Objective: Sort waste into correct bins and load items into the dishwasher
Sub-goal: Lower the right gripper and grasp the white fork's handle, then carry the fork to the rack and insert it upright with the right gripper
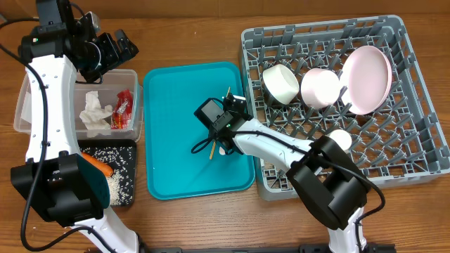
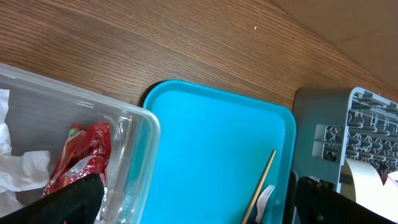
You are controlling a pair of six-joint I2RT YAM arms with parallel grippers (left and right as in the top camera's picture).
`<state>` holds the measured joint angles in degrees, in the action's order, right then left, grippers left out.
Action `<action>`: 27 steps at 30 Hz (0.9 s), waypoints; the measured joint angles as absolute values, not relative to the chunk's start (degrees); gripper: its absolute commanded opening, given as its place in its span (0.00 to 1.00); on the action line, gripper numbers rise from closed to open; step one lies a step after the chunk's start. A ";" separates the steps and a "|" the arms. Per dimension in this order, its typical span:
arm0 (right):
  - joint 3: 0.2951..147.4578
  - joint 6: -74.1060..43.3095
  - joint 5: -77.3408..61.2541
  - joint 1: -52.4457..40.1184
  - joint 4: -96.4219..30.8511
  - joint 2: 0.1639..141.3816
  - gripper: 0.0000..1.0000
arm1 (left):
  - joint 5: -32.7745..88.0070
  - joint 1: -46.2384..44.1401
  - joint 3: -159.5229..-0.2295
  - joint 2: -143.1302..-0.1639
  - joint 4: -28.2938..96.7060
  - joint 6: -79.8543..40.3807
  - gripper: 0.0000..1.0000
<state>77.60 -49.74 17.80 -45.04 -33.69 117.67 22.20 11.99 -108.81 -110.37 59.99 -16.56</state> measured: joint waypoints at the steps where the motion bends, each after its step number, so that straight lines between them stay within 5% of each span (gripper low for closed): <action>1: 77.60 -49.01 17.54 -45.04 -33.85 117.38 0.04 | 22.20 11.99 -108.81 -110.37 59.99 -16.56 1.00; 27: 77.60 -32.97 8.58 -45.80 -45.50 93.32 0.04 | 22.04 11.99 -108.81 -110.37 59.96 -16.56 1.00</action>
<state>77.60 -32.97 8.58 -45.80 -45.50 93.32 22.04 11.99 -108.81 -110.37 59.96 -16.56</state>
